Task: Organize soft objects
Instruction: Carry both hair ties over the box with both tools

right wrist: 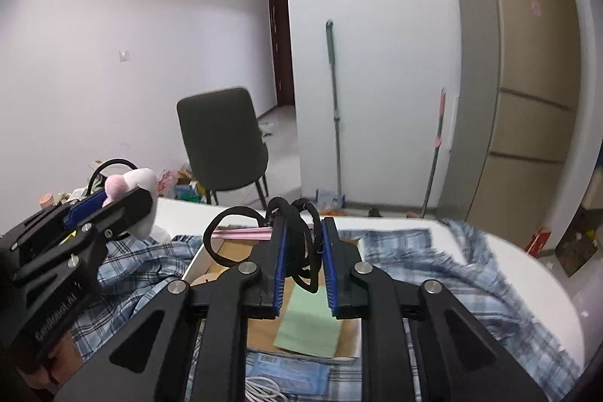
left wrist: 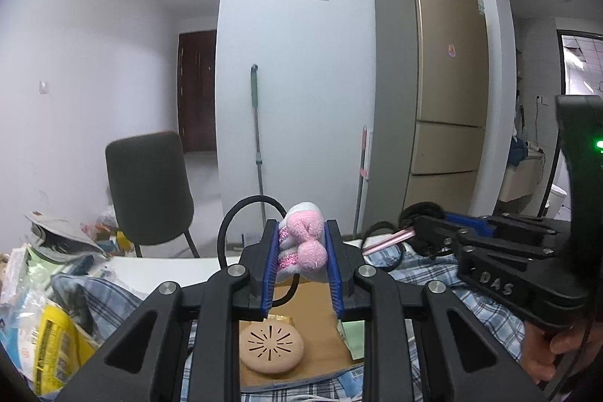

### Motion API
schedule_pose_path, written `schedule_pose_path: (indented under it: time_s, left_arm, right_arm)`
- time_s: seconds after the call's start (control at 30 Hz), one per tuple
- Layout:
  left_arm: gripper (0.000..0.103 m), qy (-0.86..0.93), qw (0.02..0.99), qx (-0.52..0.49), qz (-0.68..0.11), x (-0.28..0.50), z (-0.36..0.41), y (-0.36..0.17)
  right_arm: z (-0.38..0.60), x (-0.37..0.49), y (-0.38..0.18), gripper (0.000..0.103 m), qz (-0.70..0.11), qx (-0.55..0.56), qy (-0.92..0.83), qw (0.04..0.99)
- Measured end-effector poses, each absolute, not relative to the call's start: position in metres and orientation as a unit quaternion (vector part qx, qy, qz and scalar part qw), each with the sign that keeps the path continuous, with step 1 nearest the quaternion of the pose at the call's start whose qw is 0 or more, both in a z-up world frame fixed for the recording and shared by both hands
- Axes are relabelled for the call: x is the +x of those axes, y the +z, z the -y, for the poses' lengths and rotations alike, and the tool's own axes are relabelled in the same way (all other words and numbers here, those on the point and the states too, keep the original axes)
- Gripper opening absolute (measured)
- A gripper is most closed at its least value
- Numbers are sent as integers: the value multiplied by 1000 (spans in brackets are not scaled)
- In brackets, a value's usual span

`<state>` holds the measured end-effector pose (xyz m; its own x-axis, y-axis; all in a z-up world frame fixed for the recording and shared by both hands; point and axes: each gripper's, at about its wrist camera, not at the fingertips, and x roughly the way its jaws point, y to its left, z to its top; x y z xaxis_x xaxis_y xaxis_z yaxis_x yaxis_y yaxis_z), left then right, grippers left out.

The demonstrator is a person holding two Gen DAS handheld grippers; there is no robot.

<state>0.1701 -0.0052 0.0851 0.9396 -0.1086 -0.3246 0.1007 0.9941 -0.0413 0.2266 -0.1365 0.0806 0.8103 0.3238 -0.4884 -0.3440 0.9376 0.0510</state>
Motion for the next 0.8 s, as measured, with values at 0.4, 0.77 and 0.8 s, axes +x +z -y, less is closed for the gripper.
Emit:
schedule_pose_path:
  time_s: [0.4,0.77,0.8]
  left_arm:
    - [25,-57,980,-17,-192,189,-10,38]
    - [25,-56,974,-20,-218,199,-11,19]
    - [25,-56,974,-20,-219,199,-11,18]
  right_arm:
    - [109,266,2,17,-333,-24,213,918]
    - [99,279,-43,17,-394,-32,232,889]
    - [97,279,-45,17,-397,-34,233,887]
